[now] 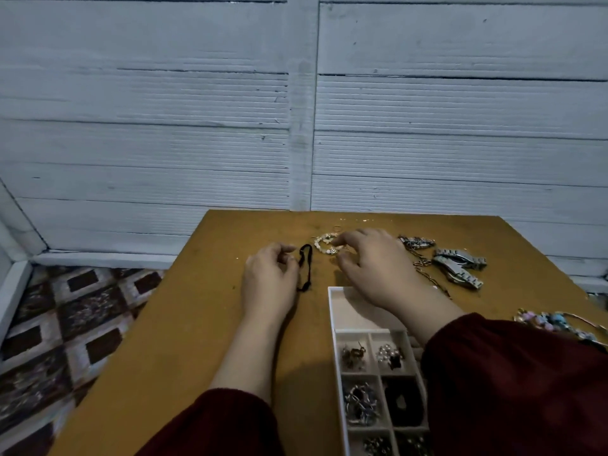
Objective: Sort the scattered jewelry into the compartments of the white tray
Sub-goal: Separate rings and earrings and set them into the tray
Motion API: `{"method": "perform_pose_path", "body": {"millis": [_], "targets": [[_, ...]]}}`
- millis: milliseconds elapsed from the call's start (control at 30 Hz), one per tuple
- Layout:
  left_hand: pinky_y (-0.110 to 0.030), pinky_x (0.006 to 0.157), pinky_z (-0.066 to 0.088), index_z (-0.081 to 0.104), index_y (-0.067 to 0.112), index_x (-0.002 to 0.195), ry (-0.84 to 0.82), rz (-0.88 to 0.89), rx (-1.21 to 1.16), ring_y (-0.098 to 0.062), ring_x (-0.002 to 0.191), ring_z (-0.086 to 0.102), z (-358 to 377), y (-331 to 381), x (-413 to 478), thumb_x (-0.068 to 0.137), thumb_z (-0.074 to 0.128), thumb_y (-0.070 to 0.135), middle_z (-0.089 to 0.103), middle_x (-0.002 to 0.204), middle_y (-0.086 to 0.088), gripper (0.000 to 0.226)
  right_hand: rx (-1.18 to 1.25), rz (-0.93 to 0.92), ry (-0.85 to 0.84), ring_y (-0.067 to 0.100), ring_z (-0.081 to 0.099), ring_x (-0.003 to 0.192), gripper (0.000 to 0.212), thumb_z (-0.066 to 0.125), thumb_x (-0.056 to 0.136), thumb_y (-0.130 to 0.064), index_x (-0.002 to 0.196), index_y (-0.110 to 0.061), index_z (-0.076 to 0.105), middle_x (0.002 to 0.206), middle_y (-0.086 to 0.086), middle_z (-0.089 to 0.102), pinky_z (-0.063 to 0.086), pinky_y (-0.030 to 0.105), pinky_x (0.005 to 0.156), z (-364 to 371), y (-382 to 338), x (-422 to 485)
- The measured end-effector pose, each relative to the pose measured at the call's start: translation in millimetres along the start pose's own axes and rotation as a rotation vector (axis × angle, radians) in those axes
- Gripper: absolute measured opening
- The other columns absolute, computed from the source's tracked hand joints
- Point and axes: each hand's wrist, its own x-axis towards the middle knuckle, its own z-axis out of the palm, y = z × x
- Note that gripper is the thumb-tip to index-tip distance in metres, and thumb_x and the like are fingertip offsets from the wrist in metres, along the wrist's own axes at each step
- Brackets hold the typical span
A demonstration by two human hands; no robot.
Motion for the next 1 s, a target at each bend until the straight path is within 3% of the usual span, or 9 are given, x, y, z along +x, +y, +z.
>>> {"method": "perform_pose_path", "body": {"millis": [133, 300, 467, 633, 800, 1000], "targets": [[-0.032, 0.076, 0.051, 0.072, 0.017, 0.096, -0.044, -0.028, 0.093, -0.023, 0.087, 0.063, 6.1, -0.1, 16.0, 0.088, 0.063, 0.024, 0.071, 0.086, -0.002, 0.014, -0.066, 0.027, -0.008, 0.023, 0.045, 0.120, 0.029, 0.046, 0.094, -0.033, 0.121, -0.031, 0.058, 0.124, -0.003, 0.057, 0.032, 0.037, 0.099, 11.6, 2.9, 26.4], [-0.029, 0.070, 0.049, 0.068, 0.021, 0.076, -0.132, -0.109, 0.191, -0.023, 0.082, 0.063, 11.9, -2.1, 32.4, 0.080, 0.067, 0.035, 0.069, 0.076, 0.000, 0.015, -0.122, 0.060, -0.046, 0.025, 0.045, 0.120, 0.027, 0.049, 0.091, -0.033, 0.115, -0.030, 0.061, 0.122, 0.000, 0.057, 0.032, 0.037, 0.099, 21.2, 4.1, 52.4], [-0.026, 0.065, 0.046, 0.062, 0.026, 0.070, -0.197, -0.108, 0.283, -0.021, 0.081, 0.062, 15.1, -6.1, 38.2, 0.075, 0.066, 0.033, 0.066, 0.077, 0.003, 0.009, -0.231, 0.052, -0.089, 0.027, 0.044, 0.119, 0.026, 0.056, 0.088, -0.042, 0.105, -0.027, 0.068, 0.119, 0.001, 0.059, 0.033, 0.037, 0.097, 25.9, 1.6, 70.4], [-0.026, 0.065, 0.046, 0.060, 0.028, 0.067, -0.186, -0.104, 0.262, -0.021, 0.080, 0.062, 14.8, -5.9, 37.5, 0.077, 0.063, 0.028, 0.066, 0.076, 0.004, 0.010, -0.312, 0.058, -0.116, 0.028, 0.044, 0.119, 0.032, 0.060, 0.083, -0.048, 0.101, -0.023, 0.069, 0.114, 0.003, 0.062, 0.032, 0.037, 0.099, 32.4, -0.7, 79.0], [-0.025, 0.062, 0.040, 0.060, 0.024, 0.070, -0.062, -0.084, 0.171, -0.019, 0.078, 0.060, 10.6, -0.1, 36.8, 0.079, 0.063, 0.027, 0.065, 0.073, 0.007, 0.010, -0.343, 0.049, -0.124, 0.029, 0.043, 0.120, 0.036, 0.058, 0.085, -0.047, 0.108, -0.021, 0.067, 0.117, 0.004, 0.062, 0.032, 0.038, 0.099, 38.5, -1.0, 80.8], [-0.031, 0.066, 0.051, 0.065, 0.022, 0.073, 0.005, -0.063, 0.084, -0.018, 0.078, 0.062, 9.0, 1.6, 36.6, 0.079, 0.065, 0.025, 0.064, 0.070, 0.008, 0.007, -0.412, 0.007, -0.101, 0.029, 0.041, 0.122, 0.037, 0.056, 0.088, -0.046, 0.111, -0.019, 0.066, 0.120, 0.004, 0.062, 0.031, 0.039, 0.099, 42.7, -0.3, 79.0]]}}
